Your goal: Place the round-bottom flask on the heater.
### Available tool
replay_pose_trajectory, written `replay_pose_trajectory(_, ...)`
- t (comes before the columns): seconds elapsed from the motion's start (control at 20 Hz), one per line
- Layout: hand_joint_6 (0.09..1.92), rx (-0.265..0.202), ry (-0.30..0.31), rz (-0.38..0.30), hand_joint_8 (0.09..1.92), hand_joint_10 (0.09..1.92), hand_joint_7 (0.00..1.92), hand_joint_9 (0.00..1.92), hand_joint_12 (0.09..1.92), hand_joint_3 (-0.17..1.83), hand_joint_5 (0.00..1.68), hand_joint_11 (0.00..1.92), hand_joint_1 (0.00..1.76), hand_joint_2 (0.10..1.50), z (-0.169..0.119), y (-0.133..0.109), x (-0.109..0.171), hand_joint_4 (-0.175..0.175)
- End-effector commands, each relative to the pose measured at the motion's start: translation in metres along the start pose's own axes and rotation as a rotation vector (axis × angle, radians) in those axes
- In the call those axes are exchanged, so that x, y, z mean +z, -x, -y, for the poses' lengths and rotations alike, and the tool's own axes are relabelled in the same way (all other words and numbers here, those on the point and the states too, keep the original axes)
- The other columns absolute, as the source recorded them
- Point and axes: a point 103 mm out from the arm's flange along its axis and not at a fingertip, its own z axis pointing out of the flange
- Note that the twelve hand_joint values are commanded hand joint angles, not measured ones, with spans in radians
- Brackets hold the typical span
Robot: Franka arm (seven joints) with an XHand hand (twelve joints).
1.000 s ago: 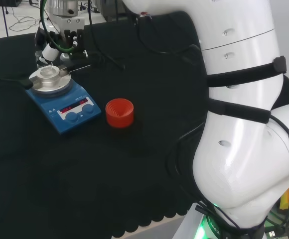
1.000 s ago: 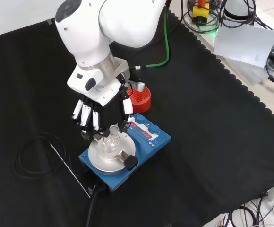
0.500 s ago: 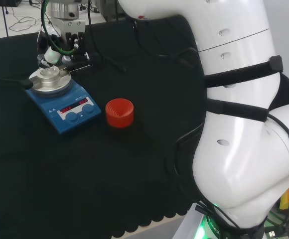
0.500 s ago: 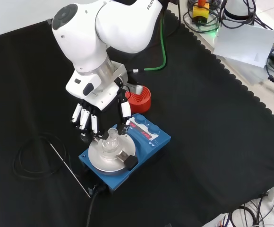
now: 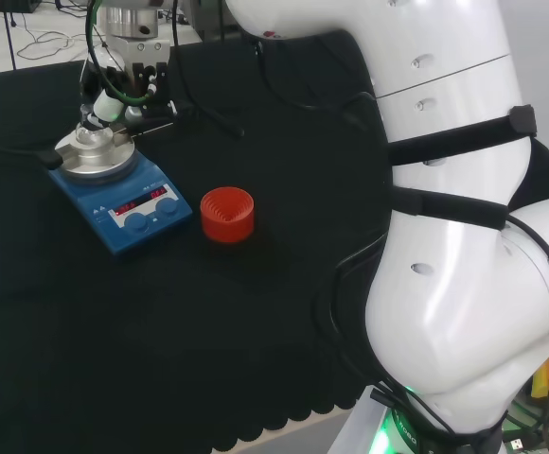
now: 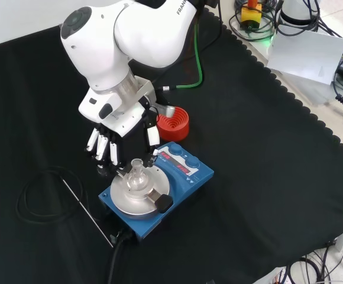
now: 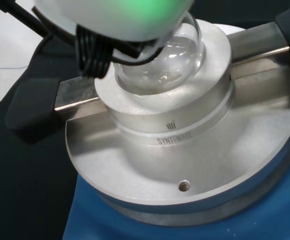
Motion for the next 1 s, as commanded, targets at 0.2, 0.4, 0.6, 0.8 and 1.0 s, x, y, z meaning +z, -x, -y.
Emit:
replay_pose_trajectory(0.2, 0.84, -0.010, 0.014, -0.031, 0.69, 0.60, 0.44, 0.74, 1.32, 0.57, 1.05, 0.44, 0.99, 0.70, 0.003, 0.004, 0.001, -0.005)
replay_pose_trajectory(0.4, 0.82, -0.019, 0.026, -0.031, 0.69, 0.61, 0.42, 0.72, 1.32, 0.61, 0.89, 0.43, 0.90, 0.62, 0.006, 0.001, -0.002, -0.075)
replay_pose_trajectory(0.6, 0.80, -0.026, 0.030, -0.028, 0.69, 0.61, 0.41, 0.71, 1.33, 0.61, 0.82, 0.42, 0.88, 0.61, 0.009, -0.003, -0.005, -0.065)
replay_pose_trajectory(0.8, 0.79, -0.030, 0.042, -0.023, 0.69, 0.62, 0.39, 0.70, 1.33, 0.59, 0.76, 0.41, 0.87, 0.60, 0.014, -0.005, -0.009, -0.057)
replay_pose_trajectory(1.0, 0.79, -0.029, 0.058, -0.017, 0.69, 0.62, 0.37, 0.68, 1.33, 0.57, 0.68, 0.40, 0.86, 0.60, 0.026, -0.006, -0.021, -0.050)
